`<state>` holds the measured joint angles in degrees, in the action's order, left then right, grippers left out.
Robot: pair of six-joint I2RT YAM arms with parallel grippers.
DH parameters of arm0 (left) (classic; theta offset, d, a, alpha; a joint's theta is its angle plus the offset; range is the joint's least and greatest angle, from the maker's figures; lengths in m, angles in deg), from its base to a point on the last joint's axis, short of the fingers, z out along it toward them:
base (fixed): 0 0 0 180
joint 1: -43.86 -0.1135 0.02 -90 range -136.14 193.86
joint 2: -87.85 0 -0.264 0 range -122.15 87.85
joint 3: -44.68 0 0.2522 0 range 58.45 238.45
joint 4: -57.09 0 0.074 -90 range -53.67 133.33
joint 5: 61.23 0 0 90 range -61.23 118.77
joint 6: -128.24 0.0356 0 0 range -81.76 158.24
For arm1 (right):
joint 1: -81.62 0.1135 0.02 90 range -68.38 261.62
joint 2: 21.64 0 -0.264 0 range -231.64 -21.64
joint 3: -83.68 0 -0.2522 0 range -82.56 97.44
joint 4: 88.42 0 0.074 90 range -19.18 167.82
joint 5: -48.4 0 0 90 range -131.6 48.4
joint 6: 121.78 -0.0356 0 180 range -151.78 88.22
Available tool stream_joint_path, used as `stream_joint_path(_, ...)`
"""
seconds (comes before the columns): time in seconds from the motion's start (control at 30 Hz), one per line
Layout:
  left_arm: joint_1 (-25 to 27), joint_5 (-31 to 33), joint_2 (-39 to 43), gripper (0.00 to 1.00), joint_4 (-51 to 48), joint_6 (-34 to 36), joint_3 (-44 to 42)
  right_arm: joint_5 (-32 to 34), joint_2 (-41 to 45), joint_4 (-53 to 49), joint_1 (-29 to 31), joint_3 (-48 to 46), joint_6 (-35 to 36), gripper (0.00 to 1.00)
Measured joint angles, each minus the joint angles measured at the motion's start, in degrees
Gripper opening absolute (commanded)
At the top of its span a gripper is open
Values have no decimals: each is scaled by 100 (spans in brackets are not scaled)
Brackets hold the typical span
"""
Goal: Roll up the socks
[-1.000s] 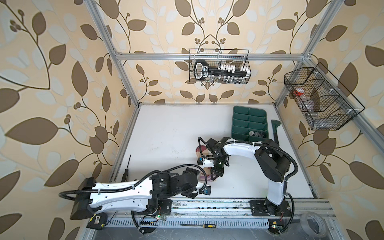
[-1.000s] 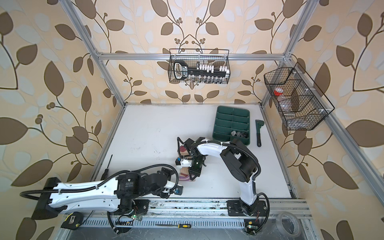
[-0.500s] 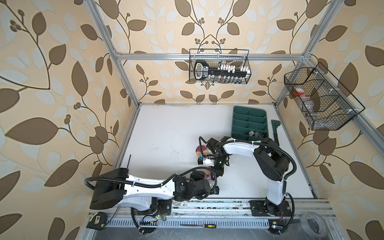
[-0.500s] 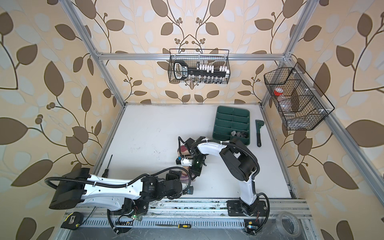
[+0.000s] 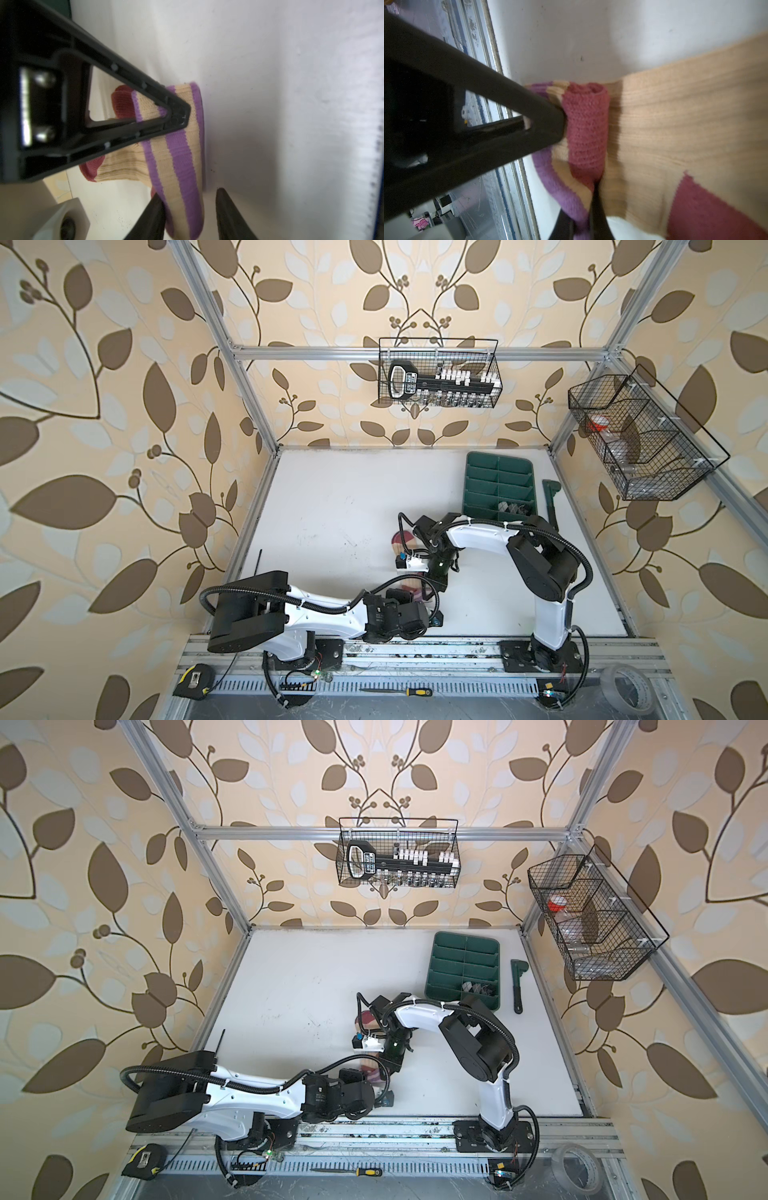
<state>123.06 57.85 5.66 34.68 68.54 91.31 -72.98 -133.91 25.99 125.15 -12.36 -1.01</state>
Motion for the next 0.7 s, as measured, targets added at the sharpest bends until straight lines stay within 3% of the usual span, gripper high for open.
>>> stream_joint_path(0.17, 0, 153, -352, 0, 136, -42, 96, 2, 0, -2, -7, 0, 17, 0)
stream_joint_path(0.37, 0, 278, -509, 0, 122, -50, 190, 4, 46, 50, -52, -63, 13, 1)
stream_joint_path(0.4, 0, 284, -516, 0, 122, -55, 199, 20, 87, 98, -57, -111, 7, 11)
stream_joint_path(0.47, -4, 267, -518, 0, 125, -76, 210, 127, 273, 310, -57, -315, -46, 50)
stream_joint_path(0.5, -15, 247, -518, 0, 122, -90, 216, 232, 400, 448, -57, -457, -74, 83)
stream_joint_path(0.53, -26, 208, -516, 0, 127, -94, 225, 269, 573, 544, -61, -610, -98, 100)
stream_joint_path(0.7, -208, -118, -474, 0, 92, -142, 297, 1097, 1593, 955, -129, -1272, -160, 100)
